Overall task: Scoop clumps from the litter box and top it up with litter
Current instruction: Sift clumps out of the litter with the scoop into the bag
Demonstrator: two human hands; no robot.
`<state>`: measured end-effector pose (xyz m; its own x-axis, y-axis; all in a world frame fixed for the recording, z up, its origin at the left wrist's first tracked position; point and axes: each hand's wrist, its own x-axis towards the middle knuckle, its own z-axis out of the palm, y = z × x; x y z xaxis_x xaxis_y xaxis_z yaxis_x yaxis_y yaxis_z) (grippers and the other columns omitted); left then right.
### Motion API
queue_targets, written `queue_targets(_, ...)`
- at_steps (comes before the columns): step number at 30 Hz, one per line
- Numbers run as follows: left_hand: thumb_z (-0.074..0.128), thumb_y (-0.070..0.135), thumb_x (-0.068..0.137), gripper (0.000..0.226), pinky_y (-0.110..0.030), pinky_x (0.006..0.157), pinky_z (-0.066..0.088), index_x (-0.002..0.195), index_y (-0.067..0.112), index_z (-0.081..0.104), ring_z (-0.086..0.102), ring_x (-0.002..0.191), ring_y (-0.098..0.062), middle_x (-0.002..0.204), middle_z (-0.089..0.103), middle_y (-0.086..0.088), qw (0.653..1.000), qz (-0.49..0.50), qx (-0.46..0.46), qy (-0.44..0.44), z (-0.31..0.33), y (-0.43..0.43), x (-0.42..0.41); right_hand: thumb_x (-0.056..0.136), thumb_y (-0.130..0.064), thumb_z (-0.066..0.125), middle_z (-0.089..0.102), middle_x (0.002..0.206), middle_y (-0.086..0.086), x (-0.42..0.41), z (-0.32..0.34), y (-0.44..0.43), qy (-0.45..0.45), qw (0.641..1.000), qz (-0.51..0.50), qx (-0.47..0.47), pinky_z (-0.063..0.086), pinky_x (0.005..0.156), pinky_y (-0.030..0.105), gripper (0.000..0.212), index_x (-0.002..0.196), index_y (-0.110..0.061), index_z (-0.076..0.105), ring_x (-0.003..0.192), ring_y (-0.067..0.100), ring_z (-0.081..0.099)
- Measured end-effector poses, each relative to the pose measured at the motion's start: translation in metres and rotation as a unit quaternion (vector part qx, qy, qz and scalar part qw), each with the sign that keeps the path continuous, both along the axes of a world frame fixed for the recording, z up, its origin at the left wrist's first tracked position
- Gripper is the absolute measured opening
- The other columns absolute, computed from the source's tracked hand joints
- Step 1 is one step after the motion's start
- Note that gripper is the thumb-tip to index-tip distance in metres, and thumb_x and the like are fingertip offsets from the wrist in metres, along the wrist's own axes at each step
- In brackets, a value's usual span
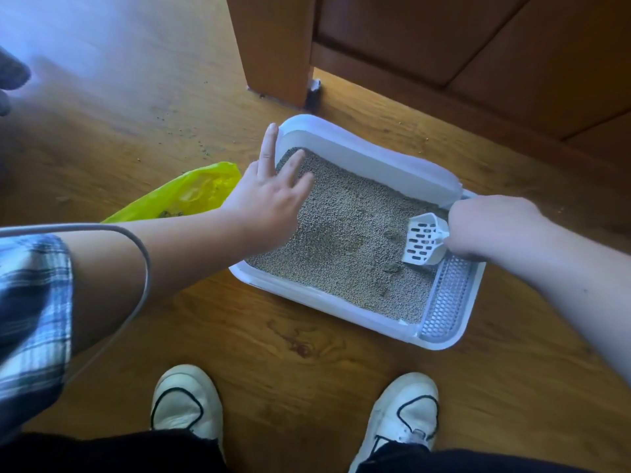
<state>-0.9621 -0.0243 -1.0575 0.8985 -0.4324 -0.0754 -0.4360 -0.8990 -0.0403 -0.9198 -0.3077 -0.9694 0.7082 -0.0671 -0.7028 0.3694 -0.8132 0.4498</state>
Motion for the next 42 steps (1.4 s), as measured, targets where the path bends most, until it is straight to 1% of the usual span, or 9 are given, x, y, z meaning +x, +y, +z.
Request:
queue_targets(8,0.016,0.029,0.072,0.077,-0.064,0.103,0.034,0.142,0.009,0.041,-0.002,0.135,-0.070,0.155,0.029,-0.026,0.999,0.009,0.032,0.014,0.000,-0.002,0.002,0.090,-0.056,0.051,0.063,0.071,-0.008,0.015,-0.011,-0.035,0.041,0.997,0.007,0.057,0.056,0.064,0.032,0.033,0.083,-0.028,0.068,0.068,0.014,0.060)
queue_targets(12,0.017,0.027,0.070,0.075,-0.070,0.107,0.025,0.140,0.006,0.037,0.000,0.138,-0.068,0.154,0.027,-0.029,0.999,-0.002,0.035,0.024,-0.009,-0.001,0.005,0.089,-0.057,0.052,0.065,0.068,-0.007,0.024,-0.017,-0.048,0.048,0.996,0.000,0.078,0.053,0.060,0.030,0.039,0.076,-0.026,0.071,0.066,0.014,0.061)
queue_targets(16,0.020,0.025,0.070,0.068,-0.072,0.108,0.016,0.135,0.005,0.029,0.005,0.141,-0.062,0.152,0.026,-0.028,0.998,-0.020,0.039,0.045,-0.018,0.002,0.010,0.090,-0.054,0.056,0.069,0.058,-0.004,0.028,-0.022,-0.052,0.083,0.984,-0.082,0.133,0.049,0.055,0.028,0.038,0.073,-0.024,0.073,0.054,0.013,0.066)
queue_targets(21,0.020,0.026,0.070,0.071,-0.071,0.111,0.006,0.135,0.003,0.039,0.010,0.140,-0.062,0.150,0.032,-0.029,0.998,-0.019,0.035,0.037,-0.013,0.003,0.009,0.091,-0.053,0.057,0.069,0.072,-0.009,0.015,-0.038,-0.032,0.054,0.979,-0.065,0.185,0.052,0.064,0.030,0.029,0.090,-0.030,0.074,0.067,0.009,0.062)
queue_targets(26,0.028,0.020,0.067,0.061,-0.068,0.115,-0.006,0.117,0.000,0.057,0.029,0.134,-0.056,0.137,0.047,-0.034,0.999,-0.035,0.021,-0.006,0.001,0.001,0.005,0.094,-0.046,0.059,0.066,0.062,-0.003,0.002,-0.052,-0.008,0.077,0.953,-0.106,0.272,0.040,0.053,0.030,0.024,0.085,-0.028,0.073,0.058,0.017,0.060)
queue_targets(30,0.027,0.020,0.068,0.058,-0.068,0.115,-0.001,0.115,0.001,0.056,0.034,0.134,-0.054,0.138,0.046,-0.033,0.999,-0.032,0.006,0.017,-0.001,0.003,0.006,0.092,-0.043,0.064,0.067,0.061,-0.002,0.001,-0.054,-0.011,0.082,0.930,-0.145,0.328,0.054,0.060,0.038,0.019,0.082,-0.030,0.074,0.053,0.015,0.061)
queue_targets(35,0.022,0.026,0.066,0.059,-0.064,0.101,0.037,0.114,0.009,0.052,0.025,0.128,-0.065,0.133,0.048,-0.020,0.996,0.031,-0.038,0.072,-0.008,0.004,0.009,0.091,-0.036,0.068,0.063,0.056,0.001,-0.007,-0.050,-0.020,0.101,0.869,-0.219,0.432,0.048,0.050,0.030,0.014,0.085,-0.027,0.078,0.048,0.015,0.056)
queue_targets(38,0.032,0.024,0.070,0.051,-0.063,0.100,0.039,0.114,0.009,0.052,0.022,0.129,-0.066,0.134,0.048,-0.019,0.996,0.039,-0.044,0.073,-0.004,0.002,0.007,0.093,-0.029,0.067,0.063,0.058,0.004,-0.017,-0.050,-0.019,0.091,0.841,-0.232,0.480,0.046,0.047,0.022,0.010,0.089,-0.027,0.076,0.045,0.012,0.054)
queue_targets(42,0.043,0.020,0.071,0.051,-0.063,0.100,0.039,0.120,0.010,0.052,0.017,0.133,-0.065,0.135,0.048,-0.016,0.995,0.040,-0.048,0.079,-0.003,0.002,0.006,0.092,-0.036,0.067,0.069,0.066,0.002,-0.024,-0.052,-0.023,0.073,0.842,-0.225,0.484,0.048,0.052,0.027,0.009,0.090,-0.033,0.076,0.049,0.013,0.058)
